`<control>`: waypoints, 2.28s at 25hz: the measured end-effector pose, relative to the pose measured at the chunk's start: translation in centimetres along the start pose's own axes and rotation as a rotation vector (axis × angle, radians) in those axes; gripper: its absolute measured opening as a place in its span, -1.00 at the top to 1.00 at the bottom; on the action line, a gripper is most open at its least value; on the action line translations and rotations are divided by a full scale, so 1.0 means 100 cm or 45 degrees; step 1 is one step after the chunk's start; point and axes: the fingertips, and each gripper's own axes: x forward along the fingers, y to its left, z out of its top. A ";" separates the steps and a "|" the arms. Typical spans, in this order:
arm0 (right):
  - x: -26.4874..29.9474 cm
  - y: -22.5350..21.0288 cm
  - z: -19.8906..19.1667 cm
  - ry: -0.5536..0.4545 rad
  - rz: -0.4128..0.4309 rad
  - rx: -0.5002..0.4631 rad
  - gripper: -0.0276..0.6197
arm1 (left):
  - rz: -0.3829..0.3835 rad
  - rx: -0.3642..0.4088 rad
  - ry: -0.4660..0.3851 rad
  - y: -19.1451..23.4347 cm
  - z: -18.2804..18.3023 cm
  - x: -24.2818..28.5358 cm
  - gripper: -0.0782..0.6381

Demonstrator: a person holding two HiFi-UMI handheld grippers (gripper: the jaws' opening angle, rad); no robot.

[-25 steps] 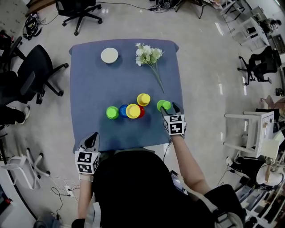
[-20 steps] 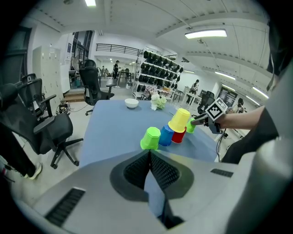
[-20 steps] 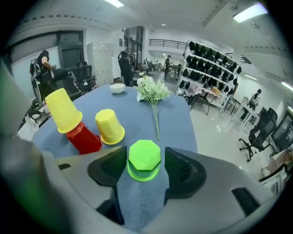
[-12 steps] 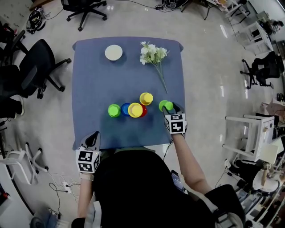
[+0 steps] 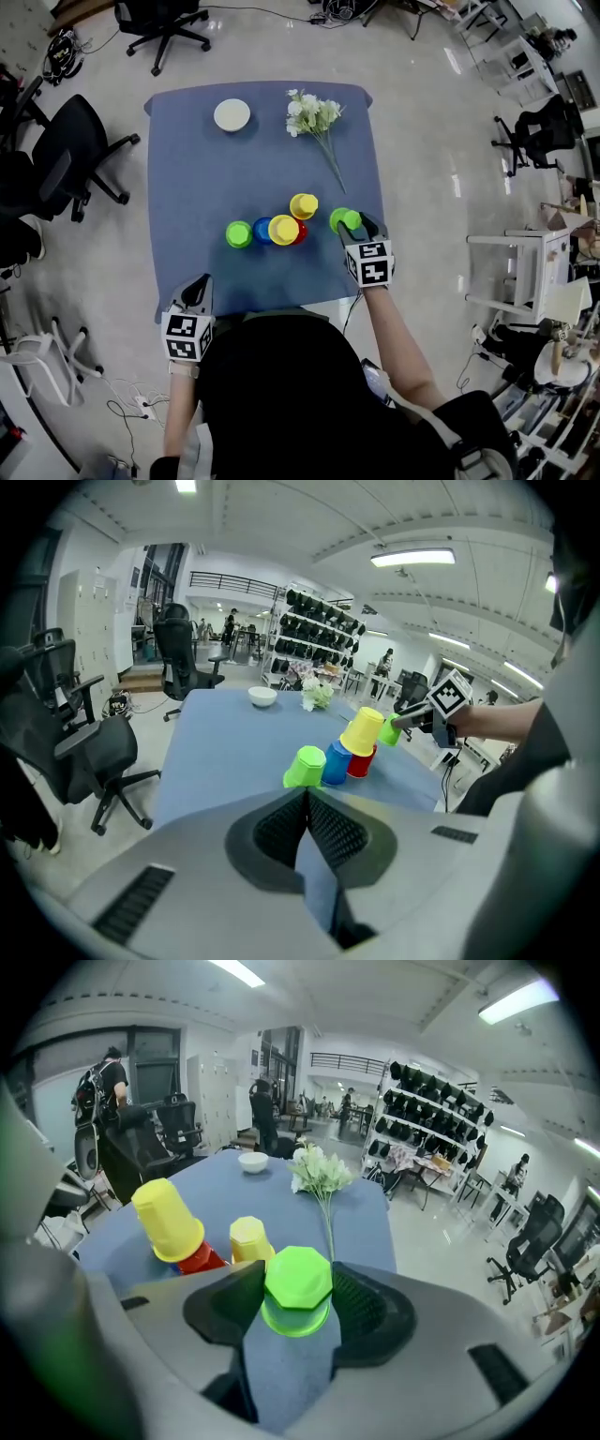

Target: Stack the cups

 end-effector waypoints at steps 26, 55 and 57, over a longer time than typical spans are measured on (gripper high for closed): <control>-0.095 0.153 0.129 -0.284 0.165 -0.231 0.20 | -0.153 0.019 -0.101 0.024 0.006 -0.018 0.75; 0.004 0.244 0.085 -0.055 0.234 -0.297 0.20 | -0.106 -0.063 -0.040 0.074 -0.022 -0.039 0.75; 0.009 0.244 0.087 -0.047 0.220 -0.290 0.20 | -0.111 -0.065 -0.031 0.077 -0.023 -0.037 0.75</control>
